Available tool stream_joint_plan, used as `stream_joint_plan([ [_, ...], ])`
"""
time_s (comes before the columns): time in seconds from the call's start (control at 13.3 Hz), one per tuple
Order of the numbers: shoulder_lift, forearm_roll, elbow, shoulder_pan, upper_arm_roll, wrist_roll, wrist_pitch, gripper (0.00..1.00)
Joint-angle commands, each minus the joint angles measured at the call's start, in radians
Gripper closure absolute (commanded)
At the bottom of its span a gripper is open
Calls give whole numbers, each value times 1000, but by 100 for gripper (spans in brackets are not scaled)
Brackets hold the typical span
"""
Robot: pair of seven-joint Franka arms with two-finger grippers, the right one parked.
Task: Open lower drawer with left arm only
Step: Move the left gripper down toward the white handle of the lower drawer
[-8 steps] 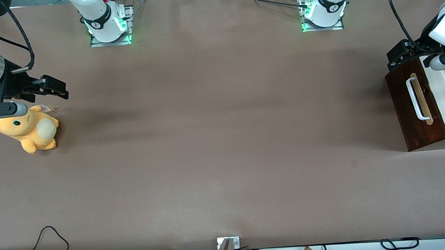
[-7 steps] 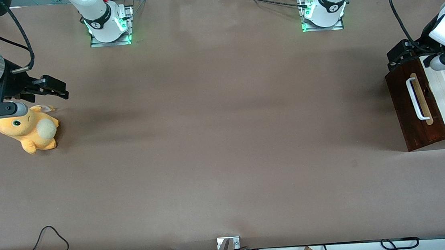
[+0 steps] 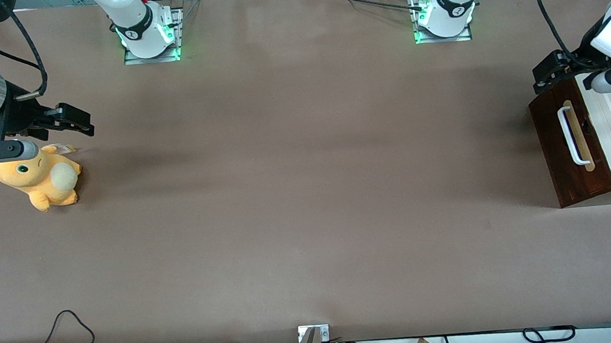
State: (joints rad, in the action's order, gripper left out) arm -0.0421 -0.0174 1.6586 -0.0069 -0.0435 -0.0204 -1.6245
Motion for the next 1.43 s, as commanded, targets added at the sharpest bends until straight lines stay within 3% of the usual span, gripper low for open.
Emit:
stream_joint_plan([
  [0.0,16,23,-19,25,-9,82,23,0],
  [0.23,11,17,-22,25,-10,62,29,0],
  [0.53,17,2,-14,24,-15,-94,55,0],
  [0.68,36,-120,7,24,-70,-157,60,0],
  [1.13,111,-484,180,22,-289,-596,60,0],
  [1.36,186,-660,301,10,-305,-740,66,0],
])
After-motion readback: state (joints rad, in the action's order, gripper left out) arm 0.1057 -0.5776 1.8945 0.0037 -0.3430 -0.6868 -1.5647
